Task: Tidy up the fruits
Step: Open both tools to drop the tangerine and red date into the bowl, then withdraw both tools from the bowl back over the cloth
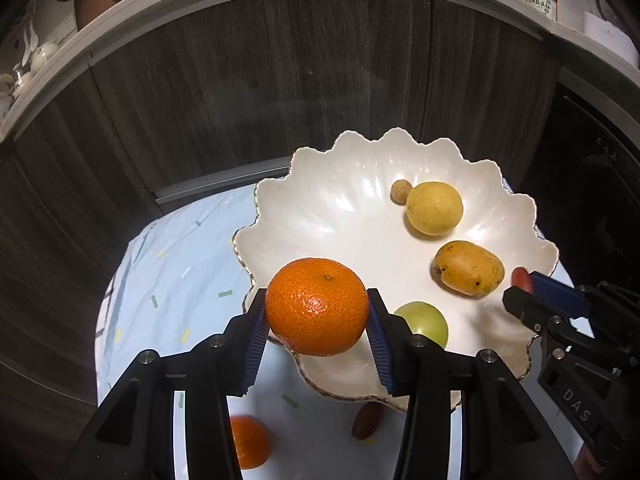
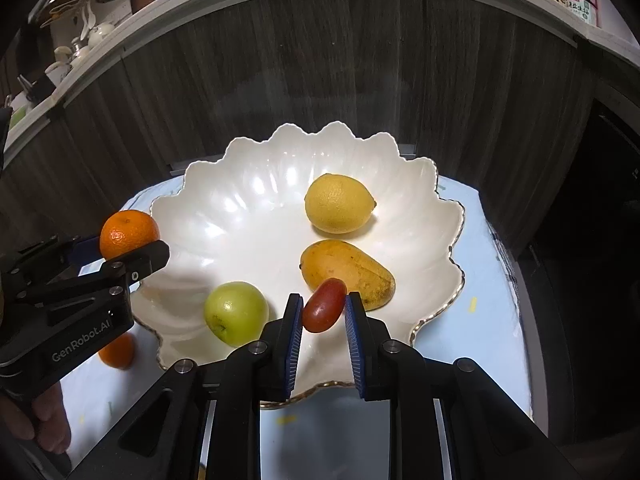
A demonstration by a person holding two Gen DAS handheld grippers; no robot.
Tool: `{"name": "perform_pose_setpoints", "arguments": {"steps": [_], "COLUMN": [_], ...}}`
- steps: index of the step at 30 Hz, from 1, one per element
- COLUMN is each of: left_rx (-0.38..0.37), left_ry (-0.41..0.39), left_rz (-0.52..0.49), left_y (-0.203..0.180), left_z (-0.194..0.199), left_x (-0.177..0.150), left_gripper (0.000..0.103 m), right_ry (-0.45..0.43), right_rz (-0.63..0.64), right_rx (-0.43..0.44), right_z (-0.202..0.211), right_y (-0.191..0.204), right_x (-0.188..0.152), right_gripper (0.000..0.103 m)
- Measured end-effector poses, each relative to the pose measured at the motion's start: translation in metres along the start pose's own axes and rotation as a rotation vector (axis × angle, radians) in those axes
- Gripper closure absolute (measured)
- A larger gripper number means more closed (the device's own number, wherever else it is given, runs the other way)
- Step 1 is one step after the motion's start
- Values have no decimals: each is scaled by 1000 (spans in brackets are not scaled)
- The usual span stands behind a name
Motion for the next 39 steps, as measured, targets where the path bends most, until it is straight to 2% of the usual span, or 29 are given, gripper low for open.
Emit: {"name": "perform_pose_setpoints", "arguments": {"steps": [2,4,5,9,11,14,17,39], "left_rx": [-4,3,10,19,24,36,46,101], "left_ry": [8,2,-8,-20,-23,-31,-41,-79], "left_rz": [-1,3,3,2,0,0,7,47], "left_y": [-1,0,0,0,-1,0,1,21], "left_z": [0,2,4,9,11,15,21,88], "left_x": [-1,-2,-1,2,2,2,1,-24], "left_gripper": [56,37,33,32,31,21,14,14], "right_ry": [-7,-16,-20,-32,-41,-79,-86,-143], "right_rz": [-3,-5,-7,-12,-18,-20,-18,30], "right_rx": [-11,-19,-21,-26,-33,-56,-57,-40], "right_z": [1,3,4,8,10,18,23,77], "right_y": [-1,-2,-2,-4,-5,-7,-7,21], "right_x": [1,1,2,3,4,5,6,-6], "right_gripper": [70,61,55,51,38,21,21,21]}}
Point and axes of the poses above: each gripper's, at about its wrist camera, not at the fingertips, and z roughly against the way its jaws point, y to its left, x to its top, the point moved 3 cm from there along -z, roughly the way its jaws point, and after that the axes turned 11 degrees about -z, right-handed, at the moved point
